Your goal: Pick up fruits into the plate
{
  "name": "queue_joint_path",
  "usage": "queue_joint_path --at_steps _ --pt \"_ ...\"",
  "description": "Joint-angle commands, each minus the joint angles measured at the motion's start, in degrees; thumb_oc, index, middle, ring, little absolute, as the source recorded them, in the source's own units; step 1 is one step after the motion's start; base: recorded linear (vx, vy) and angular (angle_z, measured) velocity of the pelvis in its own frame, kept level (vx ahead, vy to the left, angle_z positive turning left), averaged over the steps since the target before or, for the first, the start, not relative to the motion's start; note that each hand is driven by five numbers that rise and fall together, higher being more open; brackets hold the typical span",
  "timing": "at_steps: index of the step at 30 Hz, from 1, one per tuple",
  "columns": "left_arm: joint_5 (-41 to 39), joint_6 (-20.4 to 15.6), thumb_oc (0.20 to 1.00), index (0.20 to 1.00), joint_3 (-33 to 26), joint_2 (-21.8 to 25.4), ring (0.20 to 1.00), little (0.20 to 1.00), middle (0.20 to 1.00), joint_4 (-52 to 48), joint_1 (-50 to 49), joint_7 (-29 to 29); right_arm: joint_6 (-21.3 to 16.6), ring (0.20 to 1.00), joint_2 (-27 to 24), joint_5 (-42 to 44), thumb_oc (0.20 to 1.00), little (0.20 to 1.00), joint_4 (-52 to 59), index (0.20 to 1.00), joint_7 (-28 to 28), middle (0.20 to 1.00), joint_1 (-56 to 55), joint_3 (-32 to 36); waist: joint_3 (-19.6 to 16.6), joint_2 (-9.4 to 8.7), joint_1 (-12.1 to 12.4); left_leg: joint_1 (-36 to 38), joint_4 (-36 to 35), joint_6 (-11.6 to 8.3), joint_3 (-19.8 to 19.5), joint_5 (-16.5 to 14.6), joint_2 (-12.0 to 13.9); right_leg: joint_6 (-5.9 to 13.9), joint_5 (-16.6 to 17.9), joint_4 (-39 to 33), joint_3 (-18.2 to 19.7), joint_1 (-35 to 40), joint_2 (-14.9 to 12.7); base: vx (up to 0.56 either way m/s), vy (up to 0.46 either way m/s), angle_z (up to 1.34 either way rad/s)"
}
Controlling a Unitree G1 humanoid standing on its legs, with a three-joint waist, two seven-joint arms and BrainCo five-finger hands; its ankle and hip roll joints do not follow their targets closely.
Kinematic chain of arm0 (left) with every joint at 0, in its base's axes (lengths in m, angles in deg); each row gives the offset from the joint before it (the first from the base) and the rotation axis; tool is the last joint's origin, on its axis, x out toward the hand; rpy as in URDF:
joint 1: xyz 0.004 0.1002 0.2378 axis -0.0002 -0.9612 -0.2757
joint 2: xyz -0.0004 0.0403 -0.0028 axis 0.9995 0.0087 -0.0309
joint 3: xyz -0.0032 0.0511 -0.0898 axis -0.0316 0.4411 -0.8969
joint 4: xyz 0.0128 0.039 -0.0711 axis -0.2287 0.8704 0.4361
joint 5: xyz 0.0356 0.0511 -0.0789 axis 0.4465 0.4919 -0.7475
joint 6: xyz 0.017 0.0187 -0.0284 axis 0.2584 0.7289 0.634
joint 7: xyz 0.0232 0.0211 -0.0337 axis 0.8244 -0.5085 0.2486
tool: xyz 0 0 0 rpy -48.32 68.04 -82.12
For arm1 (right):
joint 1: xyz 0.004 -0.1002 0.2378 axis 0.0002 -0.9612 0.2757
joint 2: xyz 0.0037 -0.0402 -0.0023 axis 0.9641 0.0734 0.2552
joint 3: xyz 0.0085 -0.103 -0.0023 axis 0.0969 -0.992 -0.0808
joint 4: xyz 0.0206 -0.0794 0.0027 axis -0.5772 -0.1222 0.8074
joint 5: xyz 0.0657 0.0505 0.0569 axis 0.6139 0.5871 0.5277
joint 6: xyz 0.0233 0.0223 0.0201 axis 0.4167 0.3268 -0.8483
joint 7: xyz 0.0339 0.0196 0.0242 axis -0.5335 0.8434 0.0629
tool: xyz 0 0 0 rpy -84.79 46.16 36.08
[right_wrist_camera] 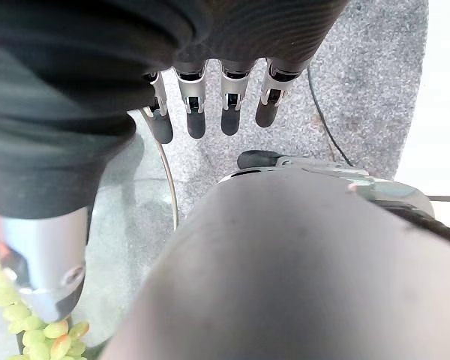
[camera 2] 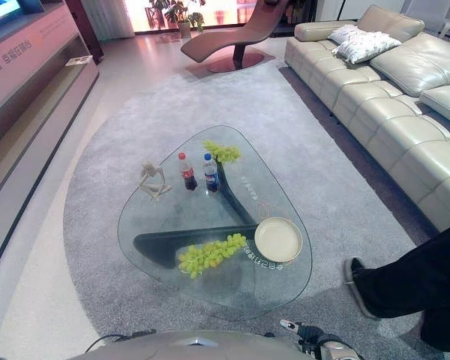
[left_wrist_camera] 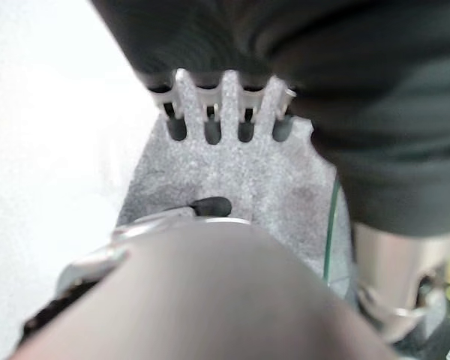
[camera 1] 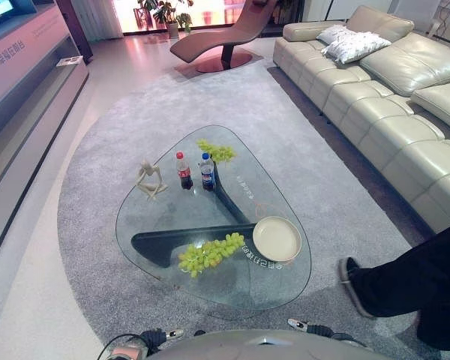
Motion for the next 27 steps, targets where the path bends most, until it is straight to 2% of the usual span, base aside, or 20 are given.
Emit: queue_joint_path --at_steps 1,3,6,11,14,17,27 --pt "3.3 -2.1 1.0 1.0 0.8 -0.9 1.0 1.0 1.0 3.0 4.0 0.9 -1.1 1.0 2.7 2.6 1.0 1.0 -2.6 1.0 0.4 1.0 4.2 -0.2 3.2 -1.5 1.7 4.4 2.3 1.53 0.5 -11.1 -1.8 1.21 -4.1 1.8 -0.3 1.6 -0.9 0.0 0.0 0.0" --pt "1.4 -3.8 1.0 1.0 0.9 -1.0 1.0 1.0 1.0 2.6 4.2 0.5 -0.9 1.0 2.6 2.4 1.0 1.0 -2.5 1.0 0.6 1.0 4.4 -0.1 3.2 -1.52 1.6 4.3 2.2 1.47 0.5 -11.0 -1.8 1.32 -4.0 1.7 -0.2 1.5 -0.9 0.0 0.0 0.0" --pt "-0.6 -1.7 1.0 1.0 0.0 -1.2 1.0 1.0 1.0 2.4 4.3 4.1 -1.0 1.0 2.6 2.2 1.0 1.0 -2.5 1.0 0.8 1.0 4.3 -0.1 3.3 -1.66 1.7 4.3 2.1 1.51 0.7 -10.9 -1.8 1.53 -3.8 1.7 -0.2 1.4 -1.0 0.0 0.0 0.0" --pt "0.2 0.0 1.0 1.0 -1.0 -1.1 1.0 1.0 1.0 3.3 4.2 6.3 -1.0 1.0 2.6 2.0 1.0 1.0 -3.0 1.0 1.2 1.0 4.2 -0.1 3.2 -1.84 1.8 4.4 1.9 1.52 0.8 -10.8 -1.8 1.55 -3.7 1.6 -0.3 1.5 -1.0 0.0 0.0 0.0" --pt "2.3 5.5 1.0 1.0 -1.3 -1.1 1.0 1.0 1.0 4.6 4.0 6.9 -1.1 1.0 2.8 1.8 1.0 1.0 -3.2 1.0 1.1 1.0 4.1 -0.2 3.1 -1.97 1.8 4.5 1.7 1.58 1.0 -10.7 -1.9 1.64 -3.6 1.5 -0.2 1.5 -1.1 0.02 0.001 0.0" --pt "2.3 7.1 1.0 1.0 -1.6 -1.3 1.0 1.0 1.0 5.6 4.0 5.8 -1.0 1.0 3.0 1.5 1.0 1.0 -3.5 1.0 1.2 1.0 4.3 -0.4 3.1 -2.08 1.7 4.5 1.6 1.6 1.3 -10.7 -1.8 1.67 -3.6 1.5 -0.1 1.5 -1.0 0.01 -0.002 0.0" --pt "4.9 5.8 1.0 1.0 -0.7 -0.6 1.0 1.0 1.0 5.8 4.8 7.1 -0.4 1.0 2.3 2.0 1.0 1.0 -3.1 1.0 2.1 1.0 5.1 -1.0 4.8 -2.35 1.2 3.7 2.3 1.73 2.7 -10.9 -1.5 1.88 -3.3 2.0 0.6 0.3 -1.3 0.02 -0.004 -0.01"
